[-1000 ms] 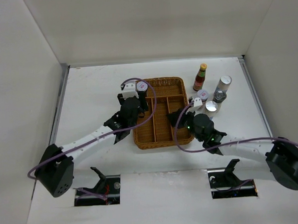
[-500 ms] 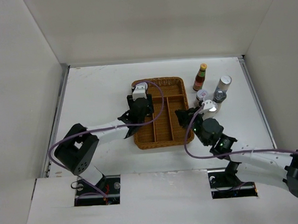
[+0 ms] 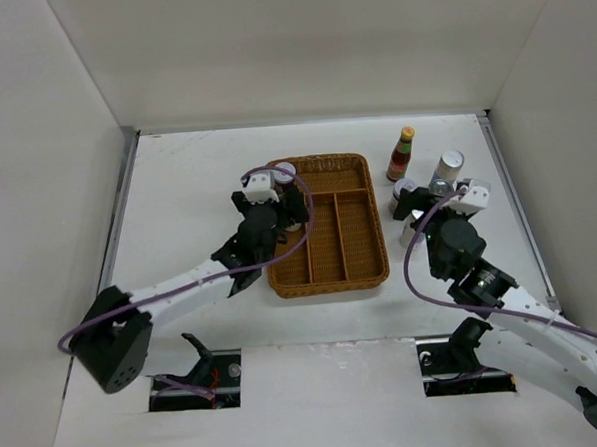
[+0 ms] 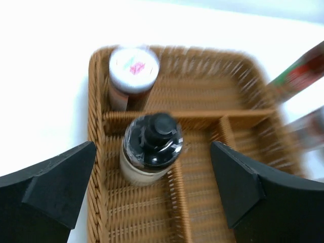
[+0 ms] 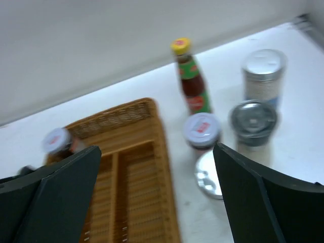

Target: Organize the condiment bottles

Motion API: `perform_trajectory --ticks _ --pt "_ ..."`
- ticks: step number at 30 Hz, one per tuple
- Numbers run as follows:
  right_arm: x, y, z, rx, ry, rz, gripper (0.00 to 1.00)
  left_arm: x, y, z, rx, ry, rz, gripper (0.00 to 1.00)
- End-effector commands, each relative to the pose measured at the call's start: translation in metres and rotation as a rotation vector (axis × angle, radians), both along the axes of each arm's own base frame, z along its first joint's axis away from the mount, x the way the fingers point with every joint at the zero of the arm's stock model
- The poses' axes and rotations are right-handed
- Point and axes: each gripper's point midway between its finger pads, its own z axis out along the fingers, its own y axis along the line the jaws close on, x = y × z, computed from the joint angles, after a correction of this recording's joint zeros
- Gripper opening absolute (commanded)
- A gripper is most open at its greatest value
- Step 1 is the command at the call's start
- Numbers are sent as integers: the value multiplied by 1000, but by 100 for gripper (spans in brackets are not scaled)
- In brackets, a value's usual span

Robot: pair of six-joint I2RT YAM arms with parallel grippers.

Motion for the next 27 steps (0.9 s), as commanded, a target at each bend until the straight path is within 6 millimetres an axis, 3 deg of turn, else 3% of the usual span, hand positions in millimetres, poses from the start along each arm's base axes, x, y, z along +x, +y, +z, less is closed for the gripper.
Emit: perform_trajectory --ticks 1,3,7,10,12,20,23,27 --pt "-1 -35 -10 -98 102 -153 100 -18 8 63 -175 -156 -11 100" --pt "1 -43 -17 -116 139 -193 100 -27 25 63 -224 -172 19 100" --pt "8 -56 -42 -160 257 -253 100 -40 65 35 -288 -153 115 100" --pt "15 -51 -62 -154 329 -218 100 -40 96 12 -309 -134 196 100" --pt "21 -44 -71 -142 359 -174 100 -37 106 6 -319 -126 216 100" --pt "43 -45 -83 -101 383 -172 100 -33 98 -12 -344 -83 171 100" --pt "49 -38 -92 -95 398 -146 85 -33 101 -10 -353 -89 183 100" --pt "49 -40 -88 -91 381 -155 54 -34 110 -14 -356 -91 206 100"
